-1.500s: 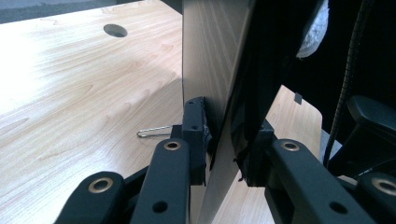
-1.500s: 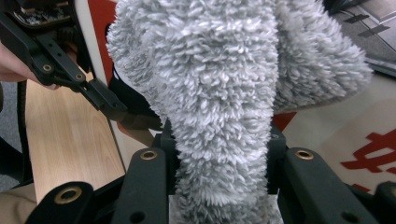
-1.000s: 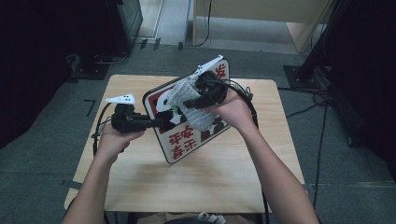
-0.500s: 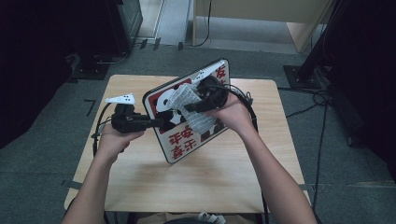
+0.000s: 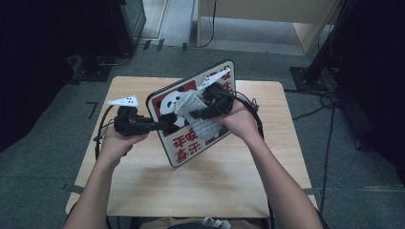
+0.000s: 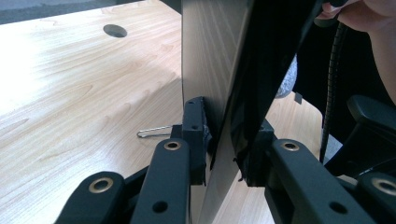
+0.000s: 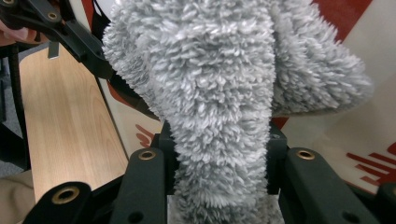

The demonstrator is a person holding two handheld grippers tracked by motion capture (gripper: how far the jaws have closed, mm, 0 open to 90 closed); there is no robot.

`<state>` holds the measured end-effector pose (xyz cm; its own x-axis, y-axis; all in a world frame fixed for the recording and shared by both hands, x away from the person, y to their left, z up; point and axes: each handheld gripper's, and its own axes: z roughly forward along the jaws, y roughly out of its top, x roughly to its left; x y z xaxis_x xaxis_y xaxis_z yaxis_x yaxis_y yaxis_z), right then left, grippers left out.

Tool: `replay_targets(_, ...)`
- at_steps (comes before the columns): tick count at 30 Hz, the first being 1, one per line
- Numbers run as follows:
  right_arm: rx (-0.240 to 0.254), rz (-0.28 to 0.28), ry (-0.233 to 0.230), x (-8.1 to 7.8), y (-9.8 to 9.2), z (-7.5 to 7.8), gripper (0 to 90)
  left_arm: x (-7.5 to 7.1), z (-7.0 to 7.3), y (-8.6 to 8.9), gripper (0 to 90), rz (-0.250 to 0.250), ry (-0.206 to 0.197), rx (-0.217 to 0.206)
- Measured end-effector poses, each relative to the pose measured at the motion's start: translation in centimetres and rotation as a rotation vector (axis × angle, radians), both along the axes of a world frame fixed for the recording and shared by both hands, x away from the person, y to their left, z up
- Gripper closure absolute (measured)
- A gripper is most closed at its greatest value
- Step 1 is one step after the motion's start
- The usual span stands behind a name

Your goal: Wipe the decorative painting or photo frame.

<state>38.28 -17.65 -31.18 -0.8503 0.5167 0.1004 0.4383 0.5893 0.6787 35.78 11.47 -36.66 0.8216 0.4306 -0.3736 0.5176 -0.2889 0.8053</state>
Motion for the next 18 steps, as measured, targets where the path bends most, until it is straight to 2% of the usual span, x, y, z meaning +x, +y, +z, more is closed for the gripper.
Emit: replay_targets(18, -0.009, 0.001, 0.02, -0.4, -0.5, -2.1, 63.2, 0.0, 0.0, 0.0, 75.9, -0.001, -0.002, 0.001)
